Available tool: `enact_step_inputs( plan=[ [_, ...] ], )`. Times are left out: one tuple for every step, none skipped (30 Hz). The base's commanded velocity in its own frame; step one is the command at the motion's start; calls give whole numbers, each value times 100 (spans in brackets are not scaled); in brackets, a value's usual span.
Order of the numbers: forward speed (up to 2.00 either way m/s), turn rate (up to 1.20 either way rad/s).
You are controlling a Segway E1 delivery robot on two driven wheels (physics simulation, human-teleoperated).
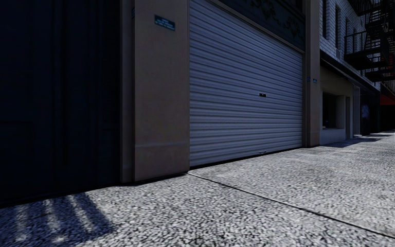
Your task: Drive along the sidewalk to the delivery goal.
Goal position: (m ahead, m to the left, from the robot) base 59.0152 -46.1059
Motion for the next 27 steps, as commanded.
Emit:
enact_step_inputs(
  plan=[
    [0,0],
    [0,0],
    [0,0],
    [0,0],
    [0,0],
    [0,0],
    [0,0],
    [0,0],
    [0,0],
    [0,0],
    [0,0],
    [0,0],
    [0,0],
    [0,0],
    [0,0],
    [0,0],
    [0,0],
    [0,0],
    [0,0],
    [0,0],
    [0,0],
    [0,0],
    [0,0],
    [0,0],
    [0,0],
    [0,0],
    [0,0]
  ],
)
